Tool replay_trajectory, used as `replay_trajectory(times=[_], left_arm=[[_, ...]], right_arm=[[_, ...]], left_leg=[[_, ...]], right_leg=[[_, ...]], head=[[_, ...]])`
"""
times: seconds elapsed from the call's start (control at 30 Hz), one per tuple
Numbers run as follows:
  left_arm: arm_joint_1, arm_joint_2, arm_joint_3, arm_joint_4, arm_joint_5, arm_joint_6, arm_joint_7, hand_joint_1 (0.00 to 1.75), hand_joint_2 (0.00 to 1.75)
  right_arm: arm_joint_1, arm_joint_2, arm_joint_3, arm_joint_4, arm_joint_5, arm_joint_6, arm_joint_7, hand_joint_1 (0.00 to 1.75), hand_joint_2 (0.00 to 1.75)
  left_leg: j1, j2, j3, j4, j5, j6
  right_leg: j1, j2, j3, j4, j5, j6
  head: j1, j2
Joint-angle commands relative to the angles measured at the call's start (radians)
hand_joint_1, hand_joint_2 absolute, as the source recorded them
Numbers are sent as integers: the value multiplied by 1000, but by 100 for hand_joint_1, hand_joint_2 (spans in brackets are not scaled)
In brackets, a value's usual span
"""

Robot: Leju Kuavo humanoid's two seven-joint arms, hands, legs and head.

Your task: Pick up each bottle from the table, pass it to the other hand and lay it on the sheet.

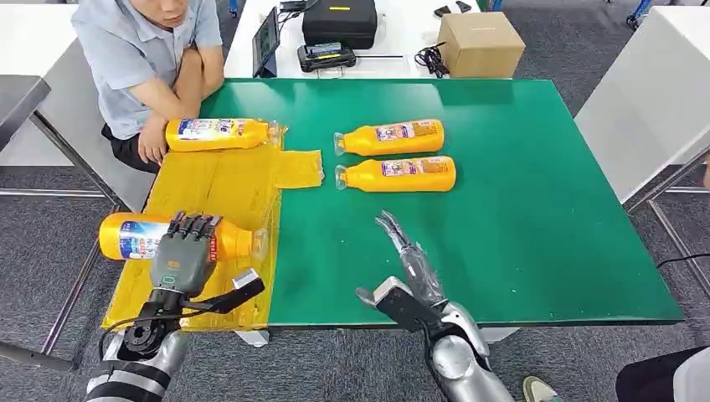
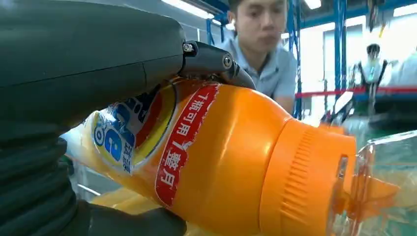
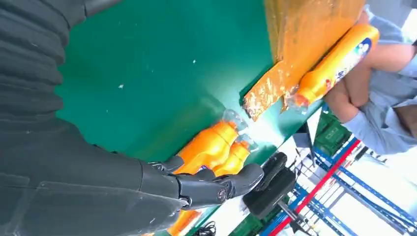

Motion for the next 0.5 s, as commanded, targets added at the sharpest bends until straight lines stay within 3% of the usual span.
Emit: replay_trajectory(times=[0.03,0.27,0.5], left_arm=[[-118,22,-79,301,20,-120,-6,175,175],[-95,-21,-65,261,201,-211,-91,175,175],[-94,-29,-141,190,378,-289,-128,175,175]], right_arm=[[-4,13,-30,5,-30,29,1,0,175],[-6,21,-38,7,-35,39,-1,0,175],[-24,28,-22,22,-31,47,0,0,175]], left_leg=[[1,-1,4,0,-1,-2],[1,-1,5,-1,-1,-2],[1,-2,6,0,-1,-2]], right_leg=[[1,-2,5,0,-1,-3],[1,-1,5,-1,-1,-2],[1,-2,7,0,-2,-2]], head=[[0,0],[0,0],[0,0]])
